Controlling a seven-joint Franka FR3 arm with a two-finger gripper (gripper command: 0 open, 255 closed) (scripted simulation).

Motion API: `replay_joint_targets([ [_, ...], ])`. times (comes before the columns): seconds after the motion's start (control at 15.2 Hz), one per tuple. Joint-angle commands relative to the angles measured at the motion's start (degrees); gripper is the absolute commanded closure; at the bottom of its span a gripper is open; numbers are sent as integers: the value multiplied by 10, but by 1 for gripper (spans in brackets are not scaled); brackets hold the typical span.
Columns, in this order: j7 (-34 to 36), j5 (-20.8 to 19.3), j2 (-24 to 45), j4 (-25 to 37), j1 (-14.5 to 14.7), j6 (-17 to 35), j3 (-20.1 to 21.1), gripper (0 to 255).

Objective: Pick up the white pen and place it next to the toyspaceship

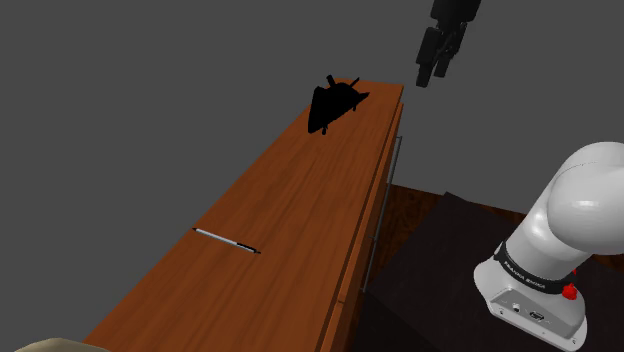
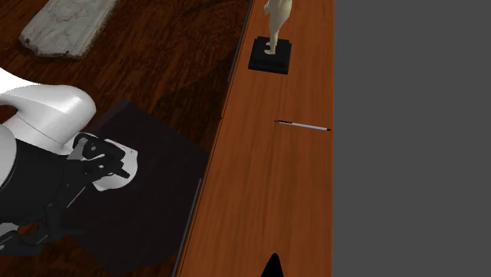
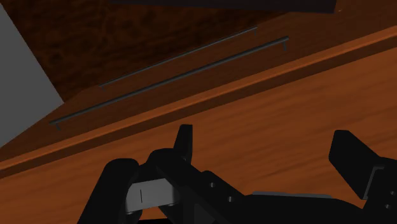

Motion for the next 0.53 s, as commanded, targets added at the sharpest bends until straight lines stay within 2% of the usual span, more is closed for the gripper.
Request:
replay_joint_targets([
  [0.0,0,0,0,0,0,0,0,0],
  [0.46,24,47,82,-10,35,93,42,0],
])
